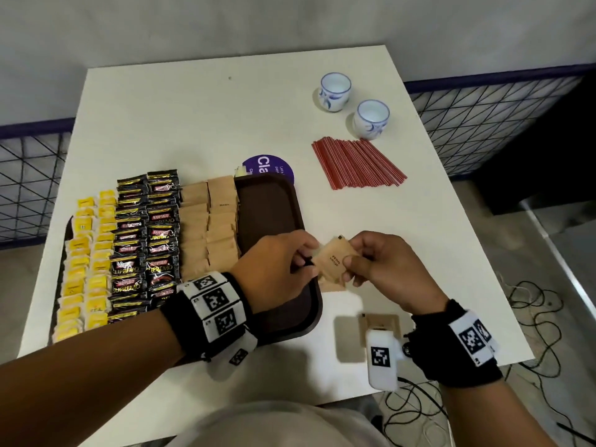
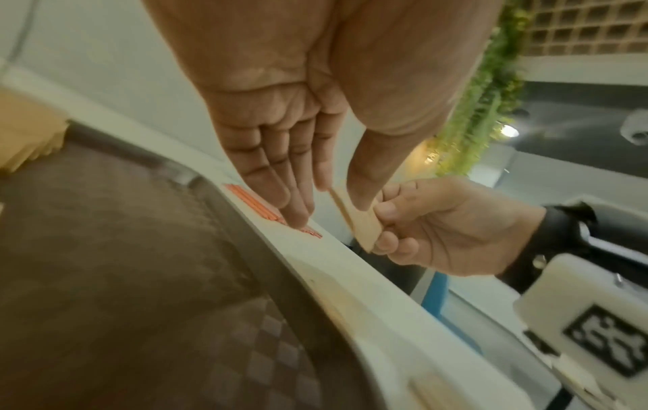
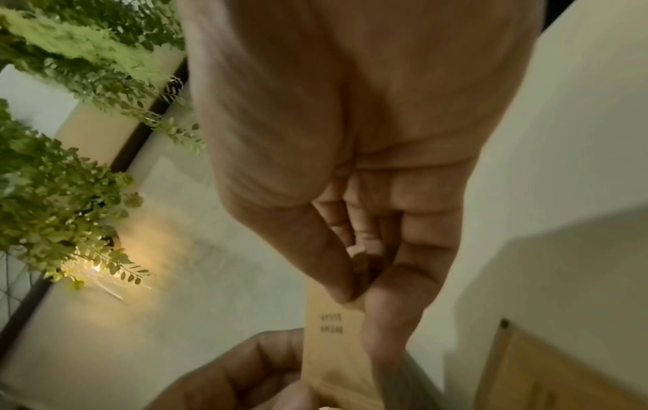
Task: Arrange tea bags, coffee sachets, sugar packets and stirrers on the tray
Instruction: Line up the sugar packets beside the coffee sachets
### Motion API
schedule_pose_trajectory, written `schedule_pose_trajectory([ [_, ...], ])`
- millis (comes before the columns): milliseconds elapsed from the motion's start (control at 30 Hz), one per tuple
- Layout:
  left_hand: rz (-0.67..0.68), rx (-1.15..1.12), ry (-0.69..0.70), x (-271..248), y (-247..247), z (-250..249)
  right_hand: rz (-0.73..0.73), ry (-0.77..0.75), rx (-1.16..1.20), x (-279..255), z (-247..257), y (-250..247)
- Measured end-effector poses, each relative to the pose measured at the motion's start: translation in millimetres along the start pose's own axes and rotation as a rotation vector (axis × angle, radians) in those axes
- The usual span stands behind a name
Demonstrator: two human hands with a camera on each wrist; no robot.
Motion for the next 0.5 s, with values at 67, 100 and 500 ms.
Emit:
schedule_pose_trajectory([
  [67, 0.001, -0.129, -0.065, -0.5, -4.3, 1.7, 0.003, 0.017, 0.128, -0.1, 7.0, 10.4],
  [100, -0.010, -0.164, -0.087, -1.2, -6.6, 3.6, 0.009, 0.026, 0.168, -0.2, 8.3, 15.6],
  [500, 0.152, -0.167, -0.194, -37.8, -70.8, 52.7, 0.005, 0.116, -0.430, -60.7, -49.8, -16.3],
])
Point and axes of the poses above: each hand's wrist, its own x-axis towards the middle knuckle, its own y-axis out of the palm, z = x × y, the point moved 2 cm from there along x, towards the middle knuckle, and after that the axes turned 4 degrees about -y, right-handed, at the moved point
